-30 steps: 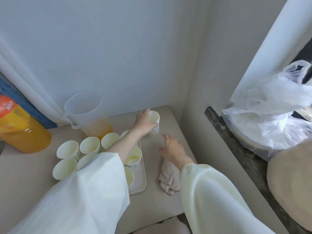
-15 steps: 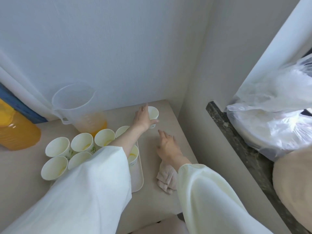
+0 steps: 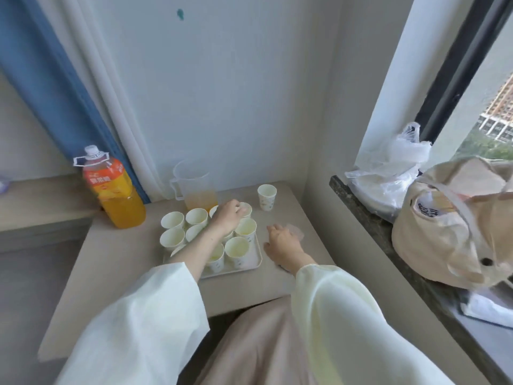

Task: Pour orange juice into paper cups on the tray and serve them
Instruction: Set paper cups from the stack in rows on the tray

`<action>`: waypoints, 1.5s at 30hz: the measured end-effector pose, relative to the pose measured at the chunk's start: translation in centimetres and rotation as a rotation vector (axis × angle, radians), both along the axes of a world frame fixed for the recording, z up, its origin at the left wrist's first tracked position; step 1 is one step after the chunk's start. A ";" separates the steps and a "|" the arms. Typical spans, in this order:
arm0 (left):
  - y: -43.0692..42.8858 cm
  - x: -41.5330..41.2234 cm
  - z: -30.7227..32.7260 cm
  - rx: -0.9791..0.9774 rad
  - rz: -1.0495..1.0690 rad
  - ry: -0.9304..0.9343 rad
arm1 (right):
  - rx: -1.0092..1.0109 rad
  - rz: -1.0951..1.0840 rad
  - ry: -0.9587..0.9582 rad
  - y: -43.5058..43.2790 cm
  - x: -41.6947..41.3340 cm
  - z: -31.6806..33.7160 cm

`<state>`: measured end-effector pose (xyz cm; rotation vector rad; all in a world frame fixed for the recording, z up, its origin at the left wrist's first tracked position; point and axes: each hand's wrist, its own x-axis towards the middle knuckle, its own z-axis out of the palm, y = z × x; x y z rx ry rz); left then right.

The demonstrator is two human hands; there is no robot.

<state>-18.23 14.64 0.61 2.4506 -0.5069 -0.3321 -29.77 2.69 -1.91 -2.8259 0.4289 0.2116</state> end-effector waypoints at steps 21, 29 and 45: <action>12.7 -7.9 -14.7 -0.003 0.223 0.261 | 0.034 0.099 0.065 11.8 -2.9 -10.1; 11.7 -2.7 -16.3 0.111 0.181 0.465 | 0.215 -0.065 0.341 7.6 0.7 -12.2; 12.0 0.6 11.3 0.190 0.196 0.686 | 0.223 0.048 0.748 0.9 3.1 12.8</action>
